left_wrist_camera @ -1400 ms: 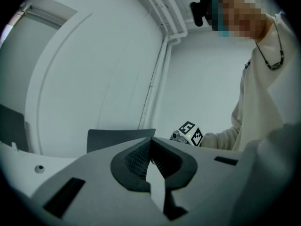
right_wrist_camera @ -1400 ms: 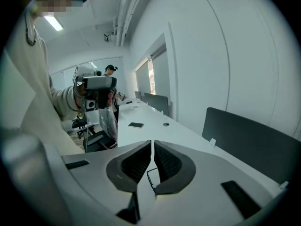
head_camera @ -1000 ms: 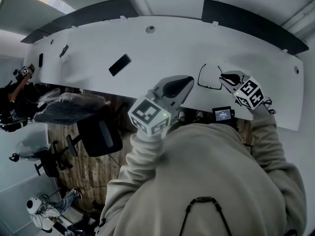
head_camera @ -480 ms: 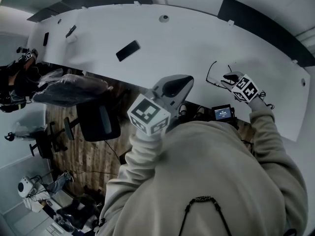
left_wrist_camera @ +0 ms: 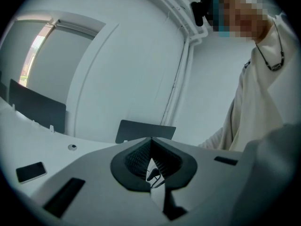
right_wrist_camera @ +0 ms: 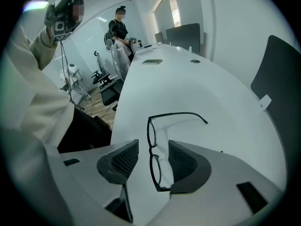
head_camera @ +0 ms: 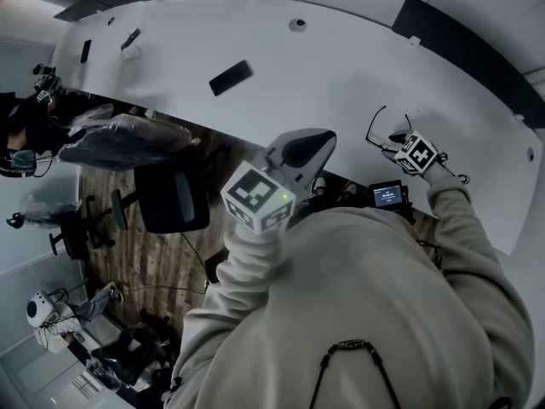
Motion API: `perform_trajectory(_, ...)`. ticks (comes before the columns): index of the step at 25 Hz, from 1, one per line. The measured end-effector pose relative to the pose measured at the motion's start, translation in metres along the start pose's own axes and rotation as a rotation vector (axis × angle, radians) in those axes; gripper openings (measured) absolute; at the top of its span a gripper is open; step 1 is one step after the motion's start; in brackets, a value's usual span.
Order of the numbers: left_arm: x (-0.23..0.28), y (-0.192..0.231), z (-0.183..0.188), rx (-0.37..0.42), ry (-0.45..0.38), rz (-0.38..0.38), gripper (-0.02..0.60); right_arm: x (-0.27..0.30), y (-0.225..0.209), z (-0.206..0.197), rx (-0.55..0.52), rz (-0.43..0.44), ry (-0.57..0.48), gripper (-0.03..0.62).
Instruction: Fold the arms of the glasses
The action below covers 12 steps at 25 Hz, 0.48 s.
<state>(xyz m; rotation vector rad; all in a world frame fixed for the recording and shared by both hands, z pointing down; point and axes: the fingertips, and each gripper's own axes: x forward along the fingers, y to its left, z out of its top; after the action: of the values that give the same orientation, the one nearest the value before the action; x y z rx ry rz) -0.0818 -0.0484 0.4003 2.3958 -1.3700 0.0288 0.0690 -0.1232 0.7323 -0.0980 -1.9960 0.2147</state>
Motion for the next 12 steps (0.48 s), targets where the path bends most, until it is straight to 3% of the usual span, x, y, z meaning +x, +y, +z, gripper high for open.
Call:
perform_trajectory(6,-0.007,0.008,-0.001,-0.01,0.002,0.026,0.005,0.025,0.001,-0.016,-0.098,-0.019,0.127,0.175)
perform_trajectory(9,-0.011,0.011,-0.005,-0.021,0.005,0.037,0.005,0.033,0.004,-0.019,-0.086,-0.008,0.142,0.173)
perform_trajectory(12,-0.013,0.014,-0.01,-0.034,0.008,0.047,0.005,0.037,0.002,-0.019,-0.079,-0.016,0.146,0.115)
